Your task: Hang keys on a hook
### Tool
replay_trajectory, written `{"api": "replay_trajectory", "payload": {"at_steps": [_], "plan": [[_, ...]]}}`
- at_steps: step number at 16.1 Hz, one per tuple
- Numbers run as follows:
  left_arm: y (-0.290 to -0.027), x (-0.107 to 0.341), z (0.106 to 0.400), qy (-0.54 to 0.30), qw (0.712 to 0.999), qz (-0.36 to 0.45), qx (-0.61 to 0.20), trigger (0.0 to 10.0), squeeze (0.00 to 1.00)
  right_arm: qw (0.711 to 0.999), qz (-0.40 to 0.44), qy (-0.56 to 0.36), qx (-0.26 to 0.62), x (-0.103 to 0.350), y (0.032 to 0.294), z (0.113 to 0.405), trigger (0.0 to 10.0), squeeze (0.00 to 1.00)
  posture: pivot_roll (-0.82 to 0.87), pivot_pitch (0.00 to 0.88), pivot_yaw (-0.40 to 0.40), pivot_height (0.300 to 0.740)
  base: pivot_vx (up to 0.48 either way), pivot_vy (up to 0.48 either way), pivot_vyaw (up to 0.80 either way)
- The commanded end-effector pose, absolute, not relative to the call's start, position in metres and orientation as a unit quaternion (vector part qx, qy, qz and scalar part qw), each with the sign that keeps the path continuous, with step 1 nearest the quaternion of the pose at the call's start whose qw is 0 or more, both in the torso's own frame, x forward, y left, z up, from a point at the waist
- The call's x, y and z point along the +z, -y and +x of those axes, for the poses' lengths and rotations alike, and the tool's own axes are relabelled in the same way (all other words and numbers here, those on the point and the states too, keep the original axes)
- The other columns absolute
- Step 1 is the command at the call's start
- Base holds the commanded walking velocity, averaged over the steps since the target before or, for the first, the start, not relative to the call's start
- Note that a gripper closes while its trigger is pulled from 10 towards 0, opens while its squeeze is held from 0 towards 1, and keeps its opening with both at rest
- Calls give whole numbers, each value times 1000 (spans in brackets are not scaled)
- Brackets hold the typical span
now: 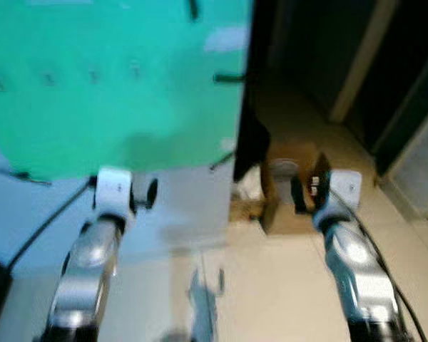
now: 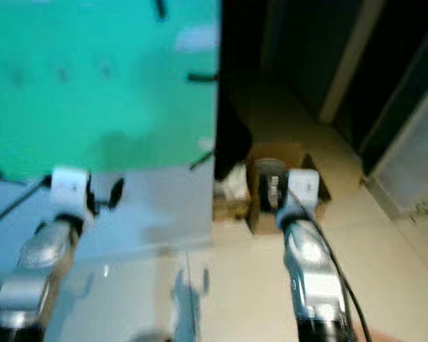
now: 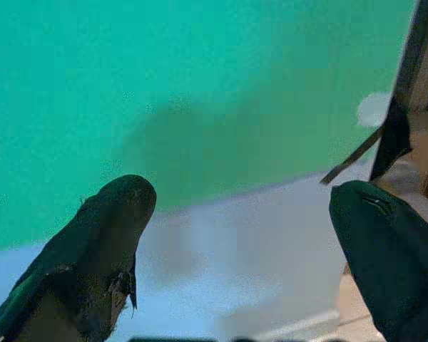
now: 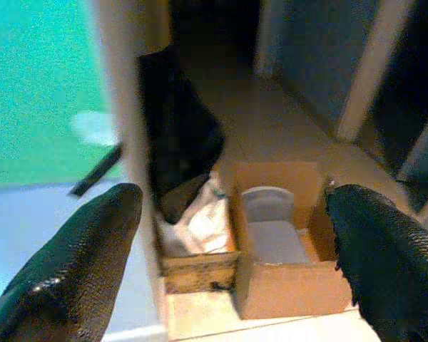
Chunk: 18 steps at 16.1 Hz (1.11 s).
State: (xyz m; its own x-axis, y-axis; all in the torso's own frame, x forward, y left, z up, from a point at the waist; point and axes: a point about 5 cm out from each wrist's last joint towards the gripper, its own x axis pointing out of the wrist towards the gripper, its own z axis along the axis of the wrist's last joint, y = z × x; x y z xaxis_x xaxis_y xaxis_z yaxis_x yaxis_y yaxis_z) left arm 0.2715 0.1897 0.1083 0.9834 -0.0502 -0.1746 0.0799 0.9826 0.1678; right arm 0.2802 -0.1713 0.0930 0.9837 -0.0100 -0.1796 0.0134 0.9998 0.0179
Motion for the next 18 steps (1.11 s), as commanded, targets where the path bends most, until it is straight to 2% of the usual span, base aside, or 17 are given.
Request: {"api": "replay_trajectory", "payload": {"at_steps": [1,13,15,18], "plan": [[-187,108,271,-89,991,87,-41,10000,0,996,5,-87,9,97,170,283,10000,1000,-24,0,4,740,0,0,800],[-185,116,273,-60,993,92,-42,10000,0,997,30,-70,-9,101,168,282,10000,1000,-16,0,6,740,0,0,784],[-187,115,272,-62,993,94,-42,10000,0,997,21,-71,-8,99,166,282,10000,1000,-12,0,3,740,289,0,800],[-188,115,272,-64,993,90,-39,10000,0,997,13,-73,-7,98,164,284,10000,1000,-9,0,1,740,401,0,0]]}}
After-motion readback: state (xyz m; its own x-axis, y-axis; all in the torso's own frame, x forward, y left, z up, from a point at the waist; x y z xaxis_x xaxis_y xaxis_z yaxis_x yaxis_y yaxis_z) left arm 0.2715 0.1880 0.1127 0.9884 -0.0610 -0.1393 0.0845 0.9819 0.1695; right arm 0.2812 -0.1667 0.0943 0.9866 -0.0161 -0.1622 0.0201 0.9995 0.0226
